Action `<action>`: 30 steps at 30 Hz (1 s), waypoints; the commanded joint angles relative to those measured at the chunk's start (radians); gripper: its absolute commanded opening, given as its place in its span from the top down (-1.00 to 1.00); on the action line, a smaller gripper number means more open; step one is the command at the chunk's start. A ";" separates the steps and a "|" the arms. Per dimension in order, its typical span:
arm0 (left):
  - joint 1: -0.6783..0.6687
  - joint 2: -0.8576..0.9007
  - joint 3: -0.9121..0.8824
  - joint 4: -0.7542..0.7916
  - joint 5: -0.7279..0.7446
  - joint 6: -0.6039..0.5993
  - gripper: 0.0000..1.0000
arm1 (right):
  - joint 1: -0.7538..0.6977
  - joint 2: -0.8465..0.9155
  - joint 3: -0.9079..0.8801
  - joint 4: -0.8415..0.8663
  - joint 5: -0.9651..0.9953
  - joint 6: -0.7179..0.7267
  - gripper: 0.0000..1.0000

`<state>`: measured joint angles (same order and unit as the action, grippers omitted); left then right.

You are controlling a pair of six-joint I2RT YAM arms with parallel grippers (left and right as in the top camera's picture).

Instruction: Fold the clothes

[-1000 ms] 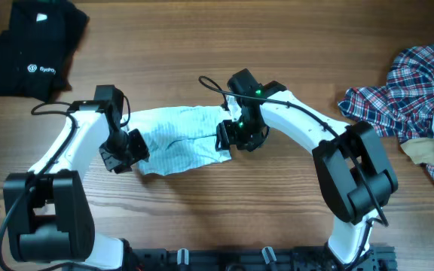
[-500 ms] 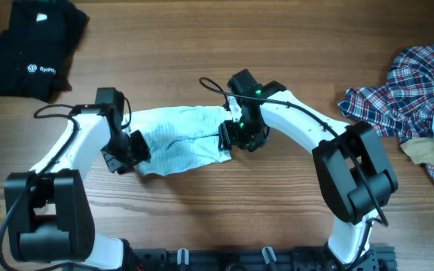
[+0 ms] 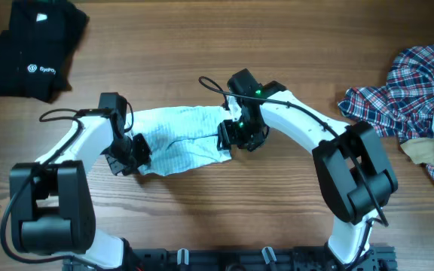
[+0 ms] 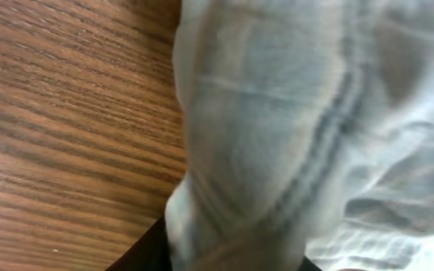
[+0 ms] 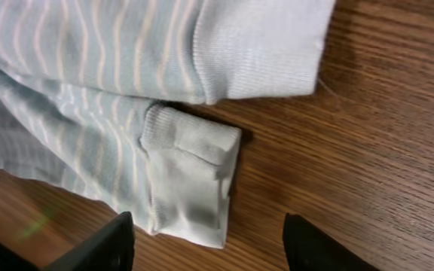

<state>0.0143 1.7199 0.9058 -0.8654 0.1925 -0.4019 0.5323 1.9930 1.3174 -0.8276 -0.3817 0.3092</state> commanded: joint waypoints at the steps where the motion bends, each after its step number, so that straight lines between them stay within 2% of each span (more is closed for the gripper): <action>1: 0.003 0.027 -0.006 0.006 0.013 0.002 0.35 | 0.027 0.013 -0.004 0.005 -0.029 -0.018 -0.27; 7: 0.003 0.027 -0.006 0.005 0.013 0.005 0.36 | 0.075 0.013 -0.004 0.009 0.058 0.035 -0.26; 10: 0.003 0.027 -0.006 0.006 0.013 0.005 0.36 | 0.076 0.013 -0.005 0.005 0.095 0.087 -0.16; 24: 0.003 0.027 -0.006 0.006 0.028 0.005 0.35 | 0.076 0.121 -0.004 0.020 0.062 0.056 -0.15; 30: 0.003 0.027 -0.006 0.007 0.028 0.005 0.39 | 0.076 0.121 -0.004 0.008 0.098 0.093 0.14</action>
<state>0.0143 1.7241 0.9062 -0.8661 0.2008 -0.4019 0.6048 2.0396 1.3399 -0.8146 -0.3164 0.3836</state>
